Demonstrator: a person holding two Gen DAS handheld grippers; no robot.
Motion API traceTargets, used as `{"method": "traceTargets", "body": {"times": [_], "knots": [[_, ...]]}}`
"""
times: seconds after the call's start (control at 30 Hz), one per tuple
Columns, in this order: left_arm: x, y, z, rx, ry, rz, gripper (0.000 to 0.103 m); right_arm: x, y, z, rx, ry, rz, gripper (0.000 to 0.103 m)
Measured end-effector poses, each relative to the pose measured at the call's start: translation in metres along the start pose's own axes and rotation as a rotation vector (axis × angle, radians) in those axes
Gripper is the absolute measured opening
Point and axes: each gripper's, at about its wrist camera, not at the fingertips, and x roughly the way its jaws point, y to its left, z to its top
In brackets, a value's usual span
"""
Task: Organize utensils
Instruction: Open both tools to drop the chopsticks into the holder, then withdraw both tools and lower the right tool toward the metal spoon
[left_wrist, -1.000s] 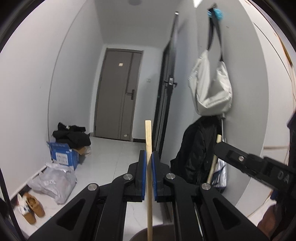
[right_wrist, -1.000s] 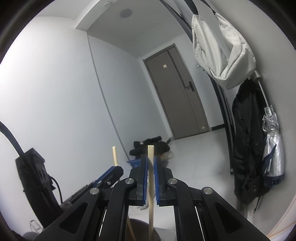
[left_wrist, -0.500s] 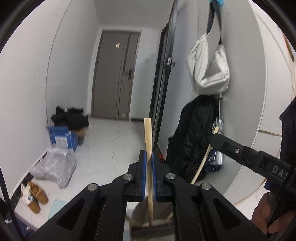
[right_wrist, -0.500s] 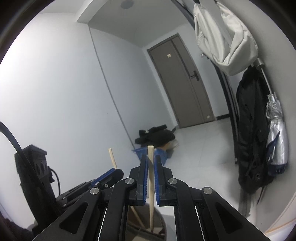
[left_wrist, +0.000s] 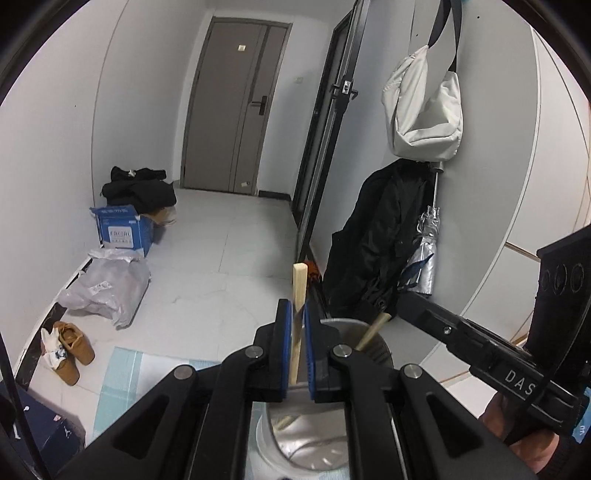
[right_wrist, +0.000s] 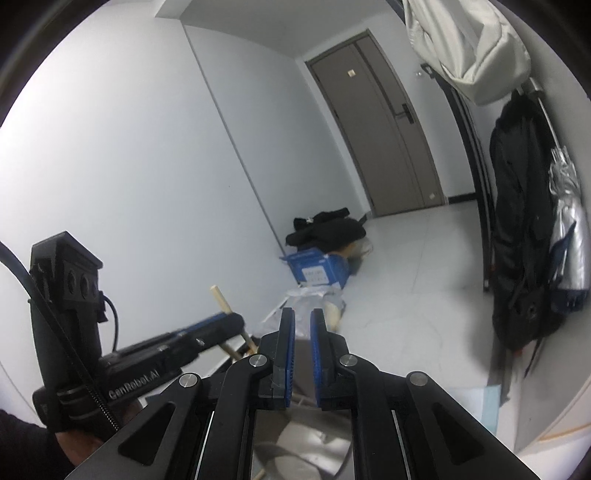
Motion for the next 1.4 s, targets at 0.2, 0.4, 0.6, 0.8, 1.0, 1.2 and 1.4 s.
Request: {"method": "traceTargets", "body": {"times": [0.2,0.4,0.6,0.8,1.0,1.2,1.4], "knots": [[-0.021,0.001,0.001,-0.031,0.013,0.041,0.023,-0.021,0.006,-0.002,-0.001,-0.018,-0.021,0.012],[-0.051,0.013,0.001,-0.107,-0.013,0.127,0.062,-0.046,0.013,-0.012,0.032,-0.037,-0.058,0.039],[-0.08,0.007,-0.007,-0.083,-0.027,0.209,0.083,-0.068,0.036,-0.024,0.026,-0.046,-0.068,0.061],[-0.099,0.002,-0.022,-0.051,-0.043,0.245,0.091,-0.086,0.06,-0.038,0.022,-0.054,-0.082,0.084],[-0.111,0.014,-0.043,-0.096,-0.05,0.285,0.099,-0.097,0.083,-0.06,-0.007,-0.014,-0.081,0.091],[-0.104,0.025,-0.065,-0.115,-0.009,0.294,0.099,-0.097,0.098,-0.085,-0.044,0.036,-0.123,0.096],[-0.086,0.039,-0.083,-0.126,0.049,0.294,0.099,-0.078,0.094,-0.1,-0.037,0.118,-0.161,0.096]]}}
